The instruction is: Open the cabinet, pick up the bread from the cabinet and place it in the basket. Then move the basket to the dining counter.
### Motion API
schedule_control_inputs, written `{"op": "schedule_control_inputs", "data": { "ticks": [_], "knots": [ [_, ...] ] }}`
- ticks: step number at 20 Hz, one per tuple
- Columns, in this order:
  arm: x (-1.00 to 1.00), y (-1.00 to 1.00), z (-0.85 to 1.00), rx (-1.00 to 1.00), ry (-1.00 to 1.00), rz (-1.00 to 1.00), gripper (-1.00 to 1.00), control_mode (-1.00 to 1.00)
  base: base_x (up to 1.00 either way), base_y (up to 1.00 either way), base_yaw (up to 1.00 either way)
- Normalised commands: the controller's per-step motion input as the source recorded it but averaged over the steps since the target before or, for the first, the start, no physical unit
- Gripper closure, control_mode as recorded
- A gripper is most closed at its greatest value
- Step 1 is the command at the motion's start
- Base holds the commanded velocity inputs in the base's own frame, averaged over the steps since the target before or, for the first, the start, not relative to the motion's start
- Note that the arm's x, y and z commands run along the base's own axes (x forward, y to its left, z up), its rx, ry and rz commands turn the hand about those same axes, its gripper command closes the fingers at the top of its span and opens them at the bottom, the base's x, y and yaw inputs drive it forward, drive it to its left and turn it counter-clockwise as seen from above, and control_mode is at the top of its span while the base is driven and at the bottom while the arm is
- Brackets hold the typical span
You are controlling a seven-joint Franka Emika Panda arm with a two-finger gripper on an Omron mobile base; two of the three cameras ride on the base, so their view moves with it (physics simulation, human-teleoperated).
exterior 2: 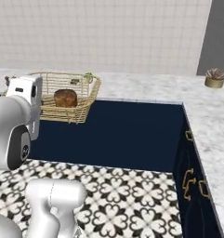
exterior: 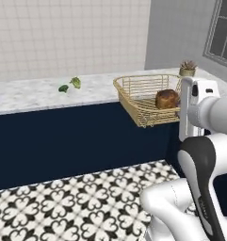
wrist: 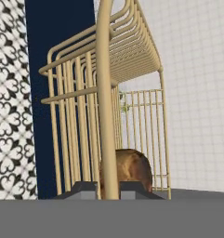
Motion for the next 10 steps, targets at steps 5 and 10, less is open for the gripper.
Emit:
{"op": "schedule_control_inputs", "data": {
  "ticks": [5,10],
  "knots": [
    [0.0,0.0,0.0,0.0,0.0,0.0,1.0,1.0,1.0,-0.85,0.21],
    [0.0,0.0,0.0,0.0,0.0,0.0,1.0,1.0,1.0,-0.54,0.16]
  ]
}}
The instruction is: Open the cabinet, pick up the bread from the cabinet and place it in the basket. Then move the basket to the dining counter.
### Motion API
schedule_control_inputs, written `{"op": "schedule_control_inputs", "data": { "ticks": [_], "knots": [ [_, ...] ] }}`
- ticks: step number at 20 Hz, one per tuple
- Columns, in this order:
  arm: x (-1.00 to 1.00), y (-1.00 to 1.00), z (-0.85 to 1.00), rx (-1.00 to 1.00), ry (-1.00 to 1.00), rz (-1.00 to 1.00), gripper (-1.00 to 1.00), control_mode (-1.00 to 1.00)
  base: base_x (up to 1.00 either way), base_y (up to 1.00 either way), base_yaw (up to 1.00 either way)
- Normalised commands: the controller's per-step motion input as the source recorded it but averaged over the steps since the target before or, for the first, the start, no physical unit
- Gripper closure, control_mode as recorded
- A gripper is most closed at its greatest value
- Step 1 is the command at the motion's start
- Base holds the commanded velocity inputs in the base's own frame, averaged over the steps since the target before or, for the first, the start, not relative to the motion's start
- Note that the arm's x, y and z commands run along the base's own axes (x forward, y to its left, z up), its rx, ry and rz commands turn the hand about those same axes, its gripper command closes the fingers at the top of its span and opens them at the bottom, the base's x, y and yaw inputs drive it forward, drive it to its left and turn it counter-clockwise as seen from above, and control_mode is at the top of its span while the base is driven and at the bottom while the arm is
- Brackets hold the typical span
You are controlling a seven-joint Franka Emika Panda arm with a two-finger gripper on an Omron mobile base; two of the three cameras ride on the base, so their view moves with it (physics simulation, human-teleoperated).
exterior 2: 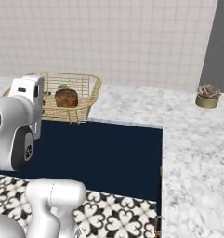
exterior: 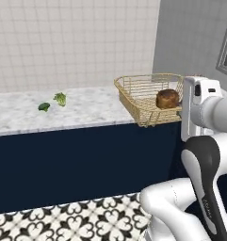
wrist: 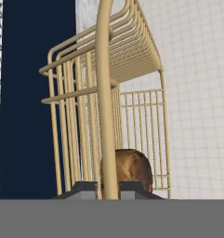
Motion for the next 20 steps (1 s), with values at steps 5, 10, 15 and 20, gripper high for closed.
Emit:
{"op": "schedule_control_inputs", "data": {
  "ticks": [5,10,15,20],
  "knots": [
    [0.0,0.0,0.0,0.0,0.0,0.0,1.0,1.0,1.0,-0.04,0.13],
    [0.0,0.0,0.0,0.0,0.0,0.0,1.0,1.0,1.0,0.22,0.05],
    [0.0,0.0,0.0,0.0,0.0,0.0,1.0,1.0,1.0,0.0,0.1],
    [0.6,-0.02,-0.32,0.0,0.0,0.15,1.0,-1.0,0.4,0.0,0.04]
  ]
}}
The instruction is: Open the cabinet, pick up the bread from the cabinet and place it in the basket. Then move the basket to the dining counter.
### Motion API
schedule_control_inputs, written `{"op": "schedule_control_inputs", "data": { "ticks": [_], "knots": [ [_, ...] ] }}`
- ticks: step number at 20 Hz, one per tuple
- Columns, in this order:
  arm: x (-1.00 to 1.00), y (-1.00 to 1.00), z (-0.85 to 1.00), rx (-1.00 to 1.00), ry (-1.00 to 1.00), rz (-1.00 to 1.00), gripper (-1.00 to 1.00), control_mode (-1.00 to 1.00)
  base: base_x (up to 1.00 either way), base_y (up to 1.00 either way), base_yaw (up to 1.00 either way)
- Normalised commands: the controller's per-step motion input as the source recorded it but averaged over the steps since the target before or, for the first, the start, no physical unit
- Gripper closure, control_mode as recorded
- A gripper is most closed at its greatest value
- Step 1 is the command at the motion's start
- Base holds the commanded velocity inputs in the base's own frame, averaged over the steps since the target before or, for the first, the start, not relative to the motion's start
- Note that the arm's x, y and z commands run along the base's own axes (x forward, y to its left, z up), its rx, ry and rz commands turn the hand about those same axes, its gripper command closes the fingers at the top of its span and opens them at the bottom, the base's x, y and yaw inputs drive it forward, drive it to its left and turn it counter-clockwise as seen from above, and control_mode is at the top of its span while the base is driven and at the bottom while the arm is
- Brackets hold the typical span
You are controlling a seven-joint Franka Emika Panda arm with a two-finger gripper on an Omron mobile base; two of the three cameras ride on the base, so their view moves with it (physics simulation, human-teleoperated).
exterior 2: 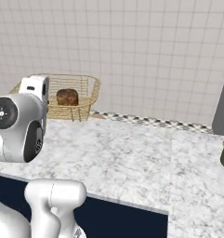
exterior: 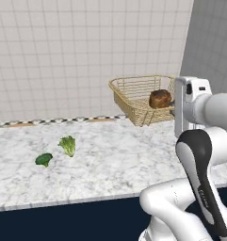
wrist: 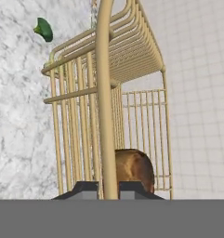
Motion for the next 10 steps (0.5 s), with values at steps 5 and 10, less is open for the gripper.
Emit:
{"op": "schedule_control_inputs", "data": {
  "ticks": [5,10],
  "knots": [
    [0.95,-0.4,-0.75,0.0,0.0,0.69,1.0,-1.0,0.0,0.0,0.0],
    [0.89,-0.29,-0.89,-0.03,-0.13,0.59,1.0,-1.0,0.0,0.0,0.0]
  ]
}}
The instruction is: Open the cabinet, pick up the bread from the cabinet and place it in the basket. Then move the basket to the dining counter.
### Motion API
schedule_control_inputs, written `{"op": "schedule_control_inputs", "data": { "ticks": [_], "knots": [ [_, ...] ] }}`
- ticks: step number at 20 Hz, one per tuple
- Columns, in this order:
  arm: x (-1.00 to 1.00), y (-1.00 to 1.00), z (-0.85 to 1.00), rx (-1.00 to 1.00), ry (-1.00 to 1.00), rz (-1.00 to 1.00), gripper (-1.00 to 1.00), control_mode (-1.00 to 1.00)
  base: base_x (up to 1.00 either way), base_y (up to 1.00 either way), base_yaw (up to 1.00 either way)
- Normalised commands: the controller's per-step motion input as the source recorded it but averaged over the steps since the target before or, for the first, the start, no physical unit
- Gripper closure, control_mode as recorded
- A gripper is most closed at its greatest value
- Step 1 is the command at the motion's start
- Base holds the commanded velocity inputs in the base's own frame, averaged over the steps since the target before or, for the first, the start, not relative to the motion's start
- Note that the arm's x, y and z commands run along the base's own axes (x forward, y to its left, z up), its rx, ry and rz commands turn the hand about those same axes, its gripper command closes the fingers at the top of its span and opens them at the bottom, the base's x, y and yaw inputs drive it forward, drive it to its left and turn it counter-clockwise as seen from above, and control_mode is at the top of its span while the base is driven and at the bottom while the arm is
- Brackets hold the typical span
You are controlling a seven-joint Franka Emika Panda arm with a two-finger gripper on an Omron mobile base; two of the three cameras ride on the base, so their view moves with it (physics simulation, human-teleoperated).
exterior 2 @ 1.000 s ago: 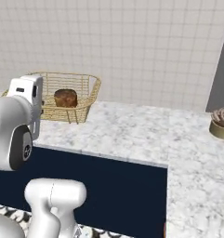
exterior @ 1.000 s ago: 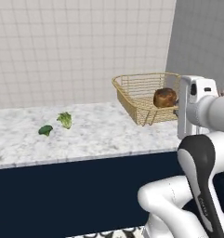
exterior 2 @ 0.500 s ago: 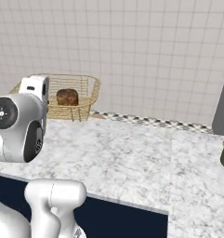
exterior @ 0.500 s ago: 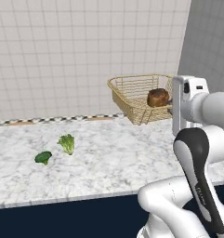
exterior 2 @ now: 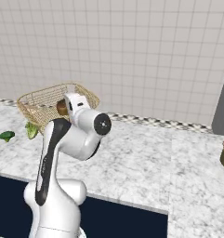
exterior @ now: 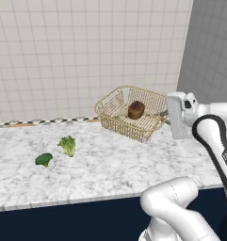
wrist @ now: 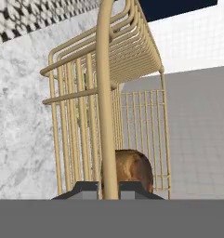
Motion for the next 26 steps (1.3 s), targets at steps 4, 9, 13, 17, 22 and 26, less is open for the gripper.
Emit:
{"op": "schedule_control_inputs", "data": {
  "ticks": [4,9,13,17,22,26],
  "knots": [
    [0.99,-0.21,-1.0,-0.08,-0.11,0.4,1.0,-1.0,0.0,0.0,0.0],
    [0.94,-0.47,-0.84,-0.12,-0.06,0.36,1.0,-1.0,0.0,0.0,0.0],
    [0.9,-0.11,-0.69,-0.23,0.0,0.1,1.0,-1.0,0.0,0.0,0.0],
    [0.63,-0.03,-0.58,-0.22,0.0,0.05,1.0,-1.0,0.0,0.0,0.0],
    [0.29,-0.02,-0.53,-0.22,0.01,0.0,1.0,-1.0,0.0,0.0,0.0],
    [0.2,-0.01,-0.49,-0.18,0.0,0.0,1.0,-1.0,0.0,0.0,0.0]
  ]
}}
